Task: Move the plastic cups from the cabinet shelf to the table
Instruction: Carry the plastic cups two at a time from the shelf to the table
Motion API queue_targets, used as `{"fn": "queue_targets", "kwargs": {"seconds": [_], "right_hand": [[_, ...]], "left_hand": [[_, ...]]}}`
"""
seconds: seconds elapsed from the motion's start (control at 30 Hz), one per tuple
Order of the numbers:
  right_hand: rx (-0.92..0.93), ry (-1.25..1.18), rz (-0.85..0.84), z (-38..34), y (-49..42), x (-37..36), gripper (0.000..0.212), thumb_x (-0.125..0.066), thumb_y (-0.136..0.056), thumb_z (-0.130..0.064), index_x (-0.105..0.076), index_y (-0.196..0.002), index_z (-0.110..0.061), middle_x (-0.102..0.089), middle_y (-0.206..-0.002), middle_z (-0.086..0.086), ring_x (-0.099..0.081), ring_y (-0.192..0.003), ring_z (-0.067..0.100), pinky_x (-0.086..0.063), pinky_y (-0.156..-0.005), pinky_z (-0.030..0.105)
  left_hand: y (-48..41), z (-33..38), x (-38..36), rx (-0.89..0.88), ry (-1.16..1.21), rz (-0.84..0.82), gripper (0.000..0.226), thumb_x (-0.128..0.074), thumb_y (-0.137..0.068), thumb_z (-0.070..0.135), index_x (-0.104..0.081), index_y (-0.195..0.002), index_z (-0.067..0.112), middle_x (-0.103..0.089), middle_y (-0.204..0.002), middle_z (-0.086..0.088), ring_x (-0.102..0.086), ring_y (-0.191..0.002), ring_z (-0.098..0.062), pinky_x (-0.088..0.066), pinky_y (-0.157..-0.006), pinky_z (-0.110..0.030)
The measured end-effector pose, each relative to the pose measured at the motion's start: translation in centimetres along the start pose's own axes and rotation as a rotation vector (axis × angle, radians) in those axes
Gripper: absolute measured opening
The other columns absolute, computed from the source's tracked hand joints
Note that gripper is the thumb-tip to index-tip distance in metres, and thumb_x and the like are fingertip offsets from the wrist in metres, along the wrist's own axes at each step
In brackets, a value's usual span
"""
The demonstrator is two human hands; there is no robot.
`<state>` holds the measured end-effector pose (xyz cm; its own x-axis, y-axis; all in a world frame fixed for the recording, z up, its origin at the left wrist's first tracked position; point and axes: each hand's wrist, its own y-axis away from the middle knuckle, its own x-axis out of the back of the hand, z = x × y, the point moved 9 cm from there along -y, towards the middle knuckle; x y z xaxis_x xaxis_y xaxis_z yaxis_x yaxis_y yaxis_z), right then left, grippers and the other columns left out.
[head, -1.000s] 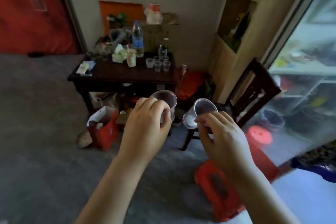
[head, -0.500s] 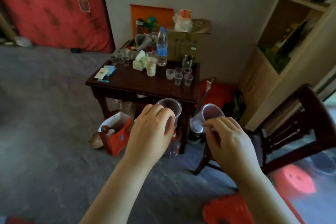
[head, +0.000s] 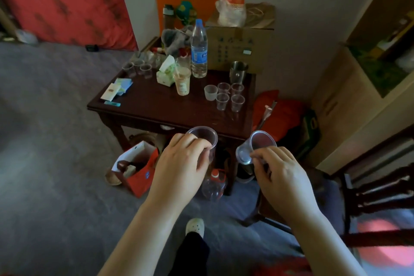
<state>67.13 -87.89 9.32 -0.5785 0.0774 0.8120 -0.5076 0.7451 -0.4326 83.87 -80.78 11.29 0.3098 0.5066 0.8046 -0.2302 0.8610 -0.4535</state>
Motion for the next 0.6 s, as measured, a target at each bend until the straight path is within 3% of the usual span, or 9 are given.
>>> {"fn": "queue_targets", "kwargs": {"seconds": [0.33,0.6], "right_hand": [[-0.122,0.043,-0.133,6.2,-14.1,-10.8,0.011,-0.059,-0.086,-0.017,-0.063,-0.096,-0.018,-0.065,-0.093,-0.005,-0.056,-0.088,0.015,-0.049,-0.067,0.027],[-0.222,0.068,-0.270,11.4,-17.5,-16.6,0.016,-0.060,-0.086,-0.017,-0.063,-0.101,-0.017,-0.065,-0.094,-0.004,-0.057,-0.092,0.018,-0.054,-0.065,0.034]], "left_hand": [[-14.3,-9.0,-11.2,-0.079,0.136,-0.134,0.011,-0.065,-0.080,0.012,-0.067,-0.091,0.013,-0.064,-0.084,0.002,-0.056,-0.086,-0.019,-0.052,-0.069,-0.030],[-20.7,-11.9,-19.7,-0.157,0.181,-0.290,0.008,-0.061,-0.083,0.013,-0.066,-0.089,0.014,-0.063,-0.083,0.003,-0.053,-0.089,-0.016,-0.050,-0.071,-0.027]]}}
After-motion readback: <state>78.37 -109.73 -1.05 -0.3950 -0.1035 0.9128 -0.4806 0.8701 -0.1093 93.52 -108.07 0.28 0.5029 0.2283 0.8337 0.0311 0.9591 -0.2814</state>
